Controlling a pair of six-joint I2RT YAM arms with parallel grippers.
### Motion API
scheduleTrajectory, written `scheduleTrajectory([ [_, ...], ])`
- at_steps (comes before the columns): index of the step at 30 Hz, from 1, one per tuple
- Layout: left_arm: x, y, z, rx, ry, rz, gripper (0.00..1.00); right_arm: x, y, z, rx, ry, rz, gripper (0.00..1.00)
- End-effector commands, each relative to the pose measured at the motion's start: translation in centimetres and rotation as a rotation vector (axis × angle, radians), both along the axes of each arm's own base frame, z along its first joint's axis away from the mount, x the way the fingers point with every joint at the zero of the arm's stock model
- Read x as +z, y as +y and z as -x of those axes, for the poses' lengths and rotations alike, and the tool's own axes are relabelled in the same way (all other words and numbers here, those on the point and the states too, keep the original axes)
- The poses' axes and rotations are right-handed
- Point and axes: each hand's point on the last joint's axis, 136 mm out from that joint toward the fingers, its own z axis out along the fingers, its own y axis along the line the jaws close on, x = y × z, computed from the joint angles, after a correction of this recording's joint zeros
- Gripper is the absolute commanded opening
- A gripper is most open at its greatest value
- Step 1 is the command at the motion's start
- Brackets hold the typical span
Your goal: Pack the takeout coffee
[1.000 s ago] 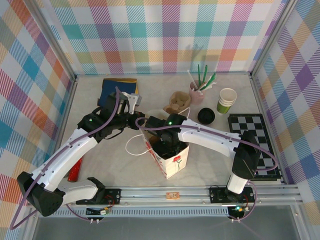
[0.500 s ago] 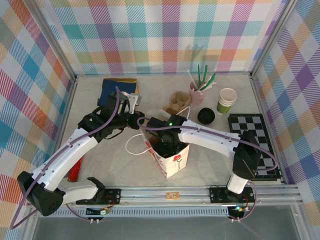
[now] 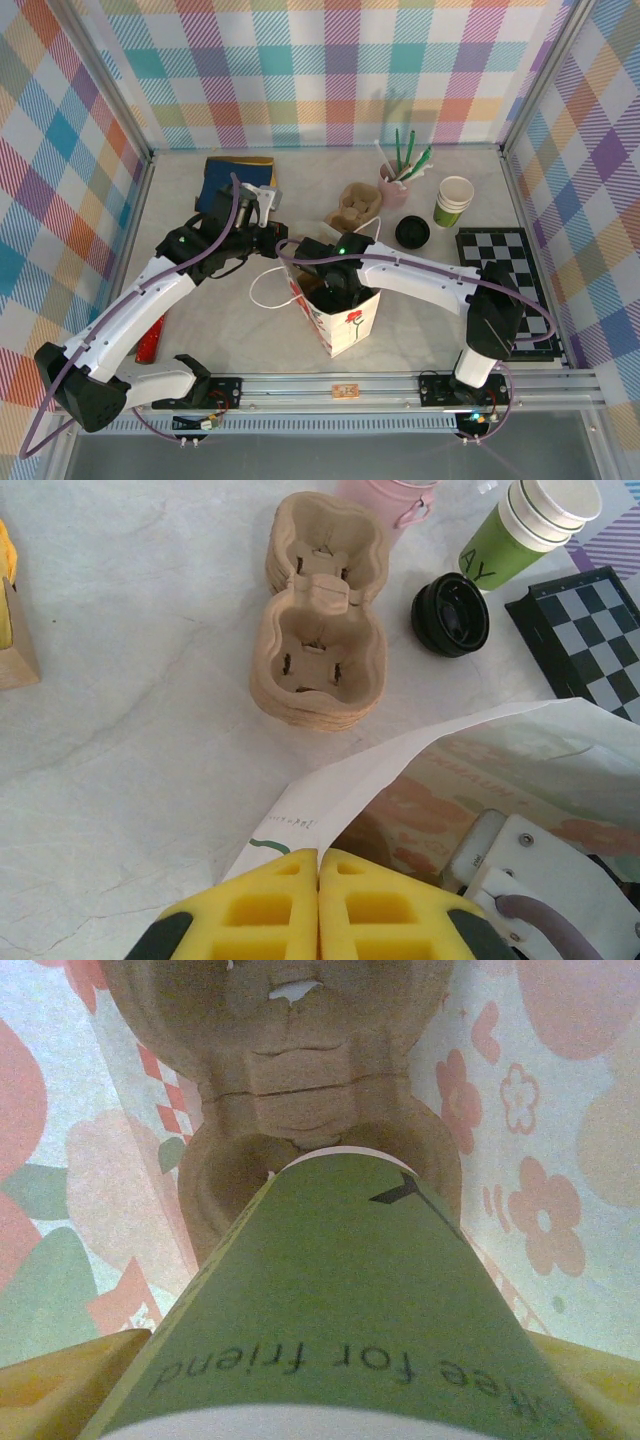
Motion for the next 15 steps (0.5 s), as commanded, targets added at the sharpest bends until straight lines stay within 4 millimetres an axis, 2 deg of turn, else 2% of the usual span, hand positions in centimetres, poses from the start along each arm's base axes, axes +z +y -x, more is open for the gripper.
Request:
scheduleTrajectory([
  [1,0.98,-0.09,-0.37,0.02,-0.02,0.003,0.08,0.67,-0.56,0.65,-0.013,0.009,-0.01,0.31],
  [15,0.74,0.42,-0.61,0.038,-0.027,-0.023,0.07,1.29,-0.88,1.0,-0.014,-0.004,0.002,0.3],
])
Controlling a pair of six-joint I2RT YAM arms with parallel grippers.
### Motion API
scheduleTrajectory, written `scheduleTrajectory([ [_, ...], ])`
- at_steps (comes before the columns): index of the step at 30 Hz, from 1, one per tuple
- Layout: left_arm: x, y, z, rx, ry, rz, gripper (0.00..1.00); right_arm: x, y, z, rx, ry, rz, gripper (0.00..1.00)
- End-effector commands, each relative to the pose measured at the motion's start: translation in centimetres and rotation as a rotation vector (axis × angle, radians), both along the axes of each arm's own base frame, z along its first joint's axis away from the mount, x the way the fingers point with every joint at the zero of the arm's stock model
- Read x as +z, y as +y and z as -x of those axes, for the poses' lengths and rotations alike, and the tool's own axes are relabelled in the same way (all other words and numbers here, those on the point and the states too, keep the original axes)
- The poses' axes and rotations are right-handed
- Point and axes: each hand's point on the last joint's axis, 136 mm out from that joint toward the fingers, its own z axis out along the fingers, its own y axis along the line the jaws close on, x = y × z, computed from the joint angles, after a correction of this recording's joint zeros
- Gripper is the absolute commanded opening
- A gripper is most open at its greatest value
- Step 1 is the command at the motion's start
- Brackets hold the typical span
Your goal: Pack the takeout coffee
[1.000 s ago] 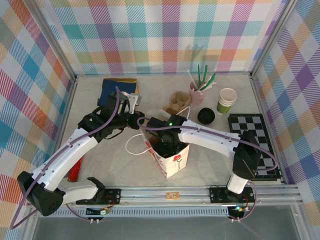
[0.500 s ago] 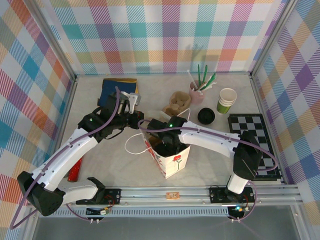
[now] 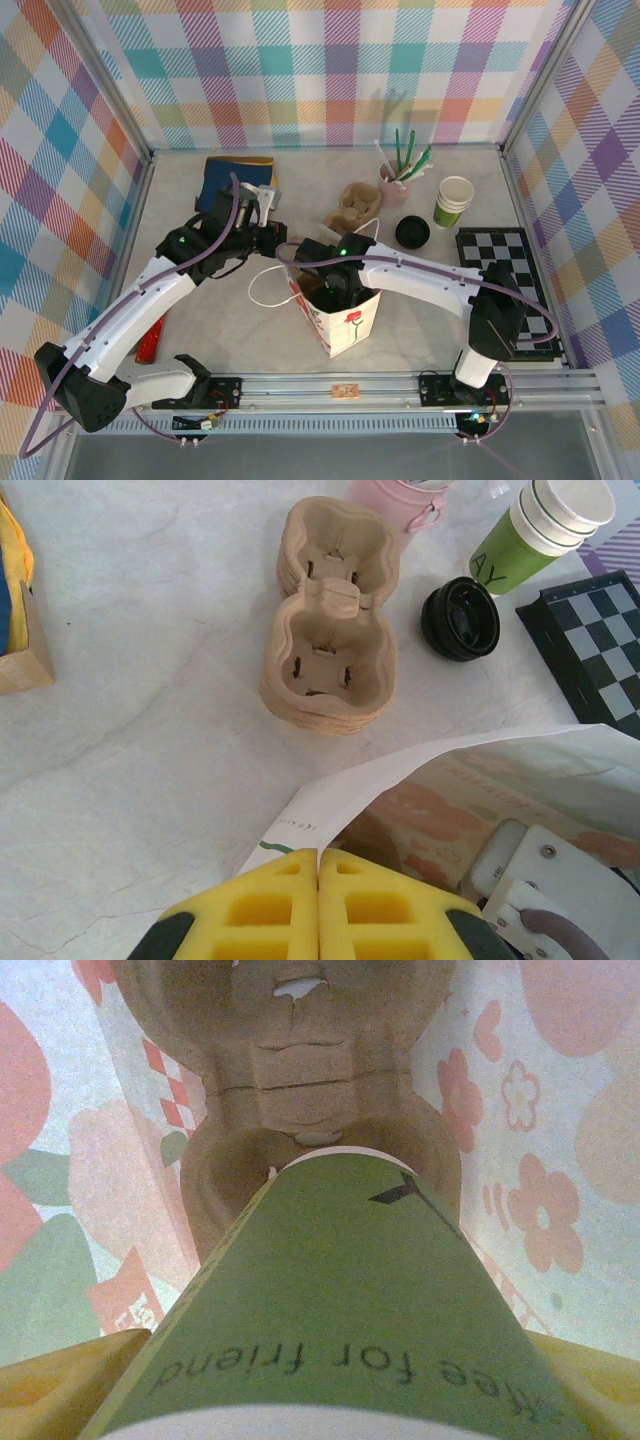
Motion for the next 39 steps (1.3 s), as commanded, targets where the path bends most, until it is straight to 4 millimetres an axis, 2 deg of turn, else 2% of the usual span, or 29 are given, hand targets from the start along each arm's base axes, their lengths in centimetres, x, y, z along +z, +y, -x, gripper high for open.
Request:
scheduleTrajectory([
  [1,0.72,0.1,-0.35,0.021,-0.017,-0.011,0.07,1.0,-0.93,0.77,-0.007,0.0,0.012,0.3],
  [39,1.17,0.45,-0.58,0.04,-0.029,-0.021,0.07,0.8,-1.37,1.49,-0.009,-0.004,0.029,0.3],
])
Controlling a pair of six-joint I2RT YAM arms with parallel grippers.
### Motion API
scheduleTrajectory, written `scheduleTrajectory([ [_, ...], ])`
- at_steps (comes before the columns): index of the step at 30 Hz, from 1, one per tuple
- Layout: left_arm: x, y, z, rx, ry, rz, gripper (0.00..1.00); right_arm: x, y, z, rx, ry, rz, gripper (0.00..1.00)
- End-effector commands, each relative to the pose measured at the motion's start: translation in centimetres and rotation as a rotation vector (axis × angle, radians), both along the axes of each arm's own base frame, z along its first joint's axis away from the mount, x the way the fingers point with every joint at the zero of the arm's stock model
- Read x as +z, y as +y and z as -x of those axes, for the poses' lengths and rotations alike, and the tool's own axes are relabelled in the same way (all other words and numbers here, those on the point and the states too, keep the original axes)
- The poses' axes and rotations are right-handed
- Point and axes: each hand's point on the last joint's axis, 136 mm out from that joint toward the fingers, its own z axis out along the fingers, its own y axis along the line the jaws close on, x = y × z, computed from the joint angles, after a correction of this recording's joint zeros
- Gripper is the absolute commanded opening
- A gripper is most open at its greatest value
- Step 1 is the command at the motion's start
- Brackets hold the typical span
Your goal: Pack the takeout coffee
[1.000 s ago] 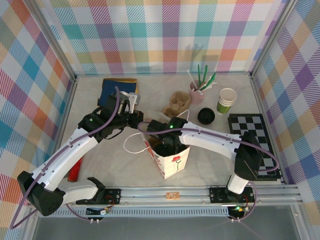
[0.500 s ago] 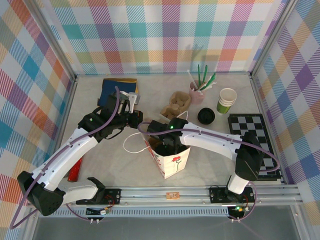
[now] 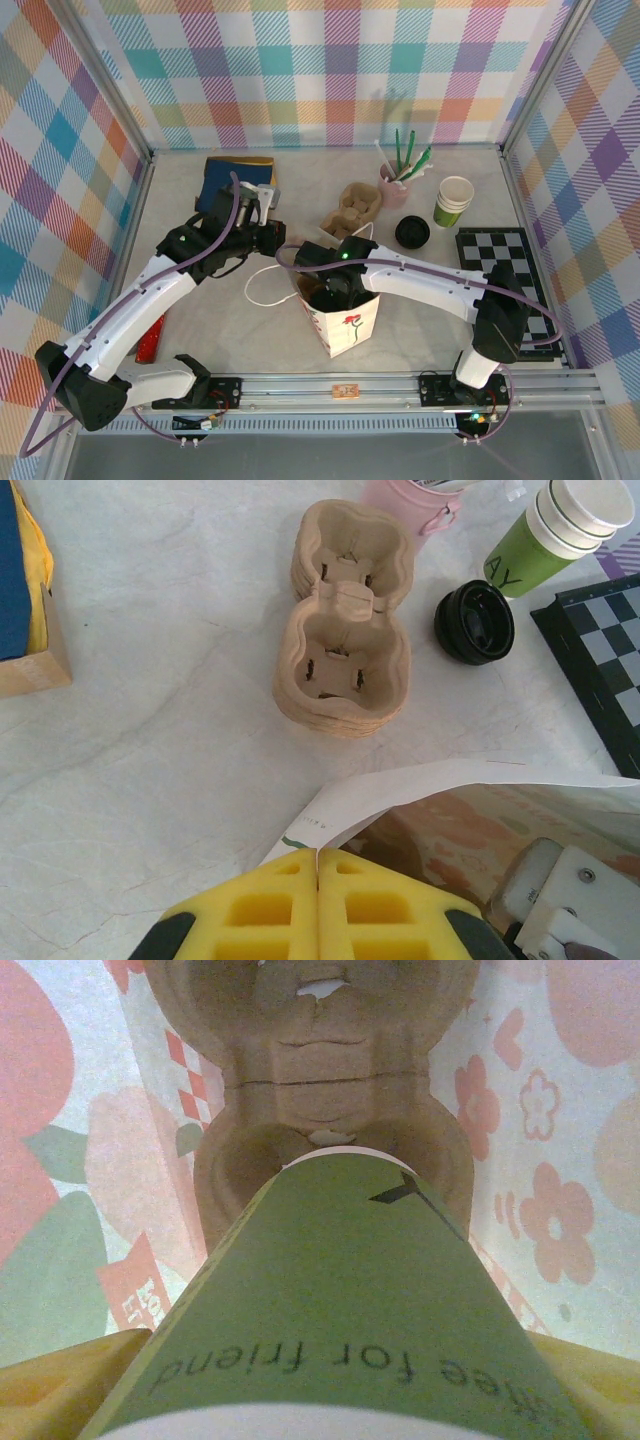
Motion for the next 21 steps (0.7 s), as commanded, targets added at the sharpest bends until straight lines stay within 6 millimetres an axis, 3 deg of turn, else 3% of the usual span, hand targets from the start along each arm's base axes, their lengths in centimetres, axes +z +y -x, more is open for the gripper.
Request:
scheduleTrajectory([
  [1,1.12,0.14,-0.32,0.02,-0.024,-0.004,0.07,0.24,-1.42,1.01,-0.012,0.016,0.039,0.3],
  [21,1.57,0.35,-0.06,0.024,-0.031,0.001,0.07,-0.21,-1.58,1.08,-0.015,0.015,0.039,0.3],
])
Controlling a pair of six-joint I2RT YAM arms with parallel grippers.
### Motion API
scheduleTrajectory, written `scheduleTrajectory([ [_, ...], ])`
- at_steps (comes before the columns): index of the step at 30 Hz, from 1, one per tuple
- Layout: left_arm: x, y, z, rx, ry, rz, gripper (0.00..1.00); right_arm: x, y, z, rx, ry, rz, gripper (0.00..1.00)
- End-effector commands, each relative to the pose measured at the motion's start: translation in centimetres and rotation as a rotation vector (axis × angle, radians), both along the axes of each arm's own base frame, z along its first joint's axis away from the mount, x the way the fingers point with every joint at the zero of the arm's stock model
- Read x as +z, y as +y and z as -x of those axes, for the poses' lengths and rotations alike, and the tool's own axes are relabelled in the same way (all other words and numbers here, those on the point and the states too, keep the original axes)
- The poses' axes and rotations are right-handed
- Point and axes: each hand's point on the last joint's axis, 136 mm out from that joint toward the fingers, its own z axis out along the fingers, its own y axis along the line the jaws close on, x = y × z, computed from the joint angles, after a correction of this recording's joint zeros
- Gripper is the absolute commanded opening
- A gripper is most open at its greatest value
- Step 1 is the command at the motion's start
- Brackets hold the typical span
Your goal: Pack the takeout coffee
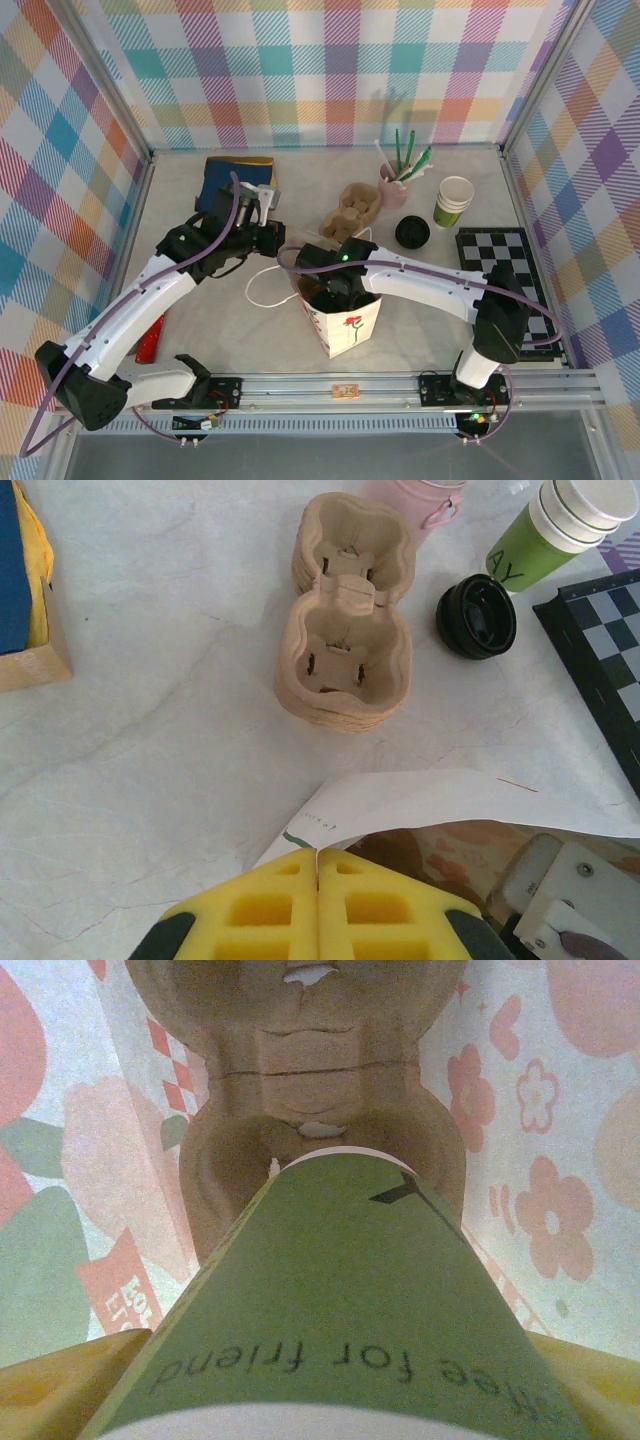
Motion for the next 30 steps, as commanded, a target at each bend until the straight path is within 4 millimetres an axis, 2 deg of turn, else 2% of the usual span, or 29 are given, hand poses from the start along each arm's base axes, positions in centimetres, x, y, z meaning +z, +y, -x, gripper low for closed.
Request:
scheduleTrajectory([
  [1,1.6,0.3,-0.2,0.024,-0.041,0.009,0.07,0.2,-1.3,0.8,0.0,0.009,0.03,0.3],
  [30,2.1,0.3,0.1,0.022,-0.051,0.027,0.07,-1.9,-0.9,0.3,0.003,0.001,0.053,0.3],
])
